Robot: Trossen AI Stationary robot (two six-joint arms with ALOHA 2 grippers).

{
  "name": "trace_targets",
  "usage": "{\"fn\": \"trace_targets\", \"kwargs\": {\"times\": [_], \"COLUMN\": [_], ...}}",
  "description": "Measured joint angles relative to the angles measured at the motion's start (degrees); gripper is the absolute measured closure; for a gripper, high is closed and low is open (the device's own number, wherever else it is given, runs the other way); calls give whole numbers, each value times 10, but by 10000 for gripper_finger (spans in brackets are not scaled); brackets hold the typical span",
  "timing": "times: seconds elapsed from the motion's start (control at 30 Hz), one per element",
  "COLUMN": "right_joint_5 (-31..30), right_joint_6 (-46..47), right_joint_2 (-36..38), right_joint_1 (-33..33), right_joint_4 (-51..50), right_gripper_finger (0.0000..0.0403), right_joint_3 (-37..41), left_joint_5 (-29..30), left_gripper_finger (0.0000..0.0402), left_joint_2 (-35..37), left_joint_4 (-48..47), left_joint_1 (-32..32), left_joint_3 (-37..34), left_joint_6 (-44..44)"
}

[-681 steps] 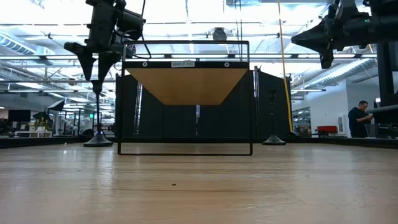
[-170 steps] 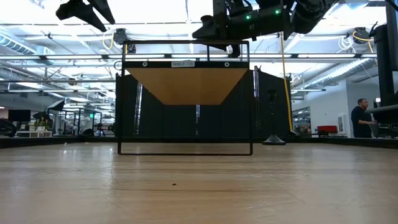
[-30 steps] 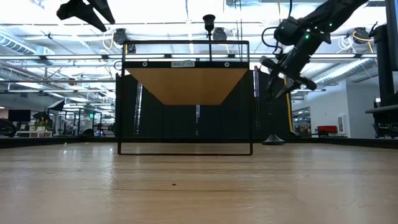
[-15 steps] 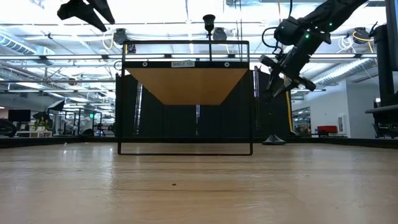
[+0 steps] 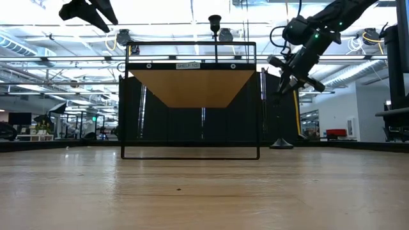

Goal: Pick & Place candle stick holders
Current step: Align the top black candle holder with the black candle holder on the shelf

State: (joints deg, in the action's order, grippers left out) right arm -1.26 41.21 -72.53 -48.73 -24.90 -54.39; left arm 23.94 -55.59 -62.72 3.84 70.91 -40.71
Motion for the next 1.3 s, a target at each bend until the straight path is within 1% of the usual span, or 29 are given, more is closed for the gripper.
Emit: {"fn": "trace_targets", "kwargs": {"times": [0.13, 0.47, 0.83, 1.3], "right_joint_5": [0, 1, 0, 3], "right_joint_6": [-1, -5, -14, -20], "right_joint_2": [0, 1, 40, 43], "right_joint_1": [0, 0, 0, 1], "right_joint_4": [0, -2, -20, -9], "right_gripper_finger": [389, 391, 393, 400], "right_joint_3": [0, 1, 3, 3], "left_joint_5": [0, 0, 1, 1], "left_gripper_finger": [229, 229, 229, 229], "left_joint_2": [0, 0, 0, 0], "left_joint_4": [0, 0, 0, 0], "left_joint_1": [0, 0, 0, 0], "left_joint_3": [0, 0, 0, 0], "left_joint_6": [0, 0, 0, 0]}}
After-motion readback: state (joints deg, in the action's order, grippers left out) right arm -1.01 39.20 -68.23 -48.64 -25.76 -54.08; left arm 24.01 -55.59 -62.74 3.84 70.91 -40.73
